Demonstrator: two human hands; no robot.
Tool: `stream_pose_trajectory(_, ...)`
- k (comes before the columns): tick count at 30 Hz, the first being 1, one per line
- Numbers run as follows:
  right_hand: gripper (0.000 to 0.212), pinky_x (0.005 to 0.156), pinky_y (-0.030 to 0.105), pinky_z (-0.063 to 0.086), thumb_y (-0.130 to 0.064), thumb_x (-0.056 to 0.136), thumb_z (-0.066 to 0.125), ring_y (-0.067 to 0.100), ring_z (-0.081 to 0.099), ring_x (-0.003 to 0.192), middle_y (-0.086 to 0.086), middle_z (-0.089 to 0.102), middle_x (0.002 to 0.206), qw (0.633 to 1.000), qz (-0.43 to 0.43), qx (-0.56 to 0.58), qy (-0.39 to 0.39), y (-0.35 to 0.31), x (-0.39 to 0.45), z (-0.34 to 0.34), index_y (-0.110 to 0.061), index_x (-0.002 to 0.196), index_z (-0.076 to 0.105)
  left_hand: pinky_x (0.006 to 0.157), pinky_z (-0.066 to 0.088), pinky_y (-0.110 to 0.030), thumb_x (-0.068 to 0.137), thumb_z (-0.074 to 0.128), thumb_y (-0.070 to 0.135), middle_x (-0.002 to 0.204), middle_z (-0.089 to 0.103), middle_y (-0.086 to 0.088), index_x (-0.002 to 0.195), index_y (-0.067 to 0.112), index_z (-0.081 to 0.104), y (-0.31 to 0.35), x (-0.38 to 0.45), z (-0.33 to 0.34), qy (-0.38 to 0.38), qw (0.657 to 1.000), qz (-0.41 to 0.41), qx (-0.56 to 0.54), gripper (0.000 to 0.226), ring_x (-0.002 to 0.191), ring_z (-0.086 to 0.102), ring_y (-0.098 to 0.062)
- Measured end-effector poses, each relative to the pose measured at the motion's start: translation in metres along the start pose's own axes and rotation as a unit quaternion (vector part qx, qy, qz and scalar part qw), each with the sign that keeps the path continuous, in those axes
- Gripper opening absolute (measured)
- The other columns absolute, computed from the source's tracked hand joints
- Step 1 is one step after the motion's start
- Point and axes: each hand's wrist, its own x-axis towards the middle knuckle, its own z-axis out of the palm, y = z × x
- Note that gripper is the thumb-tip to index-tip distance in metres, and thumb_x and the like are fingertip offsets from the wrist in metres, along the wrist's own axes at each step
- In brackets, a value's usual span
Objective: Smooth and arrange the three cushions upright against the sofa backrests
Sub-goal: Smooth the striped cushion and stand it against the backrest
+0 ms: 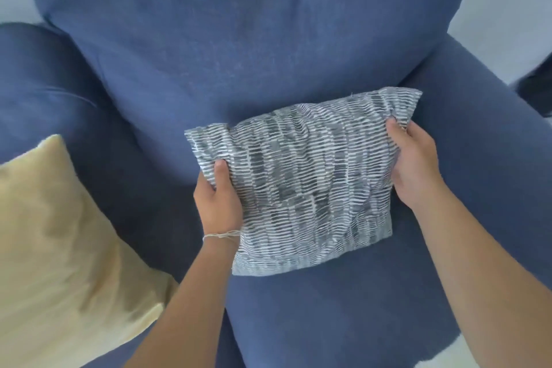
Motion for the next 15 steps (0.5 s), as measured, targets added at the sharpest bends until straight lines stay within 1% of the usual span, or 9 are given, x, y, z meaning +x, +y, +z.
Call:
stream_pose_trajectory(2, 0.018, 0.087, 0.04, 0.058, -0.015, 0.101, 0.058, 0.024, 0.073, 0.106, 0.002, 0.079, 0.107, 1.0, -0.015, 0.011, 0.001, -0.011, 0.01, 0.001, -0.019, 0.106, 0.075, 0.089, 0.056, -0.036, 0.103, 0.051, 0.03, 0.104, 0.076, 0.003, 0.11, 0.017, 0.071, 0.006, 0.002, -0.008, -0.022, 1.0, 0.001, 0.003, 0.024, 0.095, 0.07, -0.012)
stream_pose_trajectory(4, 0.02, 0.085, 0.039, 0.057, -0.01, 0.099, 0.058, 0.021, 0.074, 0.1, 0.002, 0.078, 0.105, 0.999, -0.018, 0.028, -0.018, -0.022, 0.025, 0.004, -0.017, 0.104, 0.076, 0.089, 0.056, -0.038, 0.104, 0.051, 0.023, 0.109, 0.076, -0.003, 0.11, 0.015, 0.071, 0.014, 0.008, -0.008, -0.036, 0.999, 0.012, 0.0, 0.022, 0.1, 0.07, -0.017)
stream_pose_trajectory(6, 0.021, 0.084, 0.037, 0.059, -0.006, 0.098, 0.057, 0.022, 0.074, 0.1, 0.004, 0.078, 0.107, 0.999, -0.018, 0.033, -0.032, -0.03, 0.038, 0.003, -0.015, 0.105, 0.076, 0.084, 0.054, -0.034, 0.104, 0.05, 0.017, 0.105, 0.076, -0.001, 0.106, 0.014, 0.07, 0.02, 0.013, -0.004, -0.034, 0.999, 0.009, -0.007, 0.021, 0.095, 0.07, -0.015)
stream_pose_trajectory(8, 0.023, 0.087, 0.038, 0.06, -0.005, 0.098, 0.056, 0.025, 0.073, 0.105, 0.005, 0.077, 0.11, 0.997, -0.021, 0.03, -0.071, -0.037, 0.05, 0.003, -0.015, 0.106, 0.076, 0.082, 0.052, -0.032, 0.103, 0.05, 0.015, 0.098, 0.074, 0.003, 0.101, 0.018, 0.07, 0.021, 0.014, -0.003, -0.027, 0.999, 0.009, -0.017, 0.02, 0.09, 0.068, -0.012)
stream_pose_trajectory(11, 0.023, 0.084, 0.034, 0.058, -0.005, 0.097, 0.057, 0.022, 0.073, 0.102, 0.003, 0.078, 0.108, 0.996, -0.048, -0.008, -0.081, -0.045, 0.066, -0.009, -0.016, 0.104, 0.076, 0.088, 0.054, -0.039, 0.102, 0.053, 0.021, 0.099, 0.075, 0.001, 0.098, 0.02, 0.071, 0.018, 0.015, 0.006, -0.044, 0.999, 0.011, -0.023, 0.018, 0.094, 0.068, -0.016)
stream_pose_trajectory(12, 0.022, 0.084, 0.032, 0.057, -0.005, 0.097, 0.058, 0.019, 0.073, 0.1, 0.002, 0.078, 0.106, 0.994, -0.053, -0.019, -0.089, -0.047, 0.069, -0.01, -0.016, 0.103, 0.076, 0.088, 0.056, -0.037, 0.102, 0.054, 0.026, 0.099, 0.075, 0.002, 0.099, 0.02, 0.071, 0.019, 0.015, 0.008, -0.04, 0.999, 0.017, -0.03, 0.018, 0.094, 0.069, -0.015)
stream_pose_trajectory(13, 0.021, 0.085, 0.033, 0.057, -0.006, 0.096, 0.059, 0.018, 0.073, 0.099, 0.001, 0.077, 0.105, 0.994, -0.059, -0.029, -0.09, -0.049, 0.072, -0.01, -0.017, 0.102, 0.076, 0.083, 0.057, -0.031, 0.103, 0.055, 0.031, 0.097, 0.074, 0.004, 0.099, 0.019, 0.07, 0.021, 0.015, 0.011, -0.038, 0.998, 0.023, -0.034, 0.02, 0.091, 0.069, -0.011)
stream_pose_trajectory(15, 0.014, 0.095, 0.041, 0.056, -0.019, 0.097, 0.062, 0.02, 0.07, 0.1, -0.001, 0.076, 0.103, 0.993, -0.054, -0.036, -0.1, -0.048, 0.074, -0.012, -0.019, 0.097, 0.075, 0.071, 0.054, -0.019, 0.103, 0.053, 0.037, 0.084, 0.069, 0.008, 0.093, 0.015, 0.067, 0.025, 0.017, 0.018, -0.013, 0.998, 0.043, -0.038, 0.028, 0.076, 0.064, -0.003)
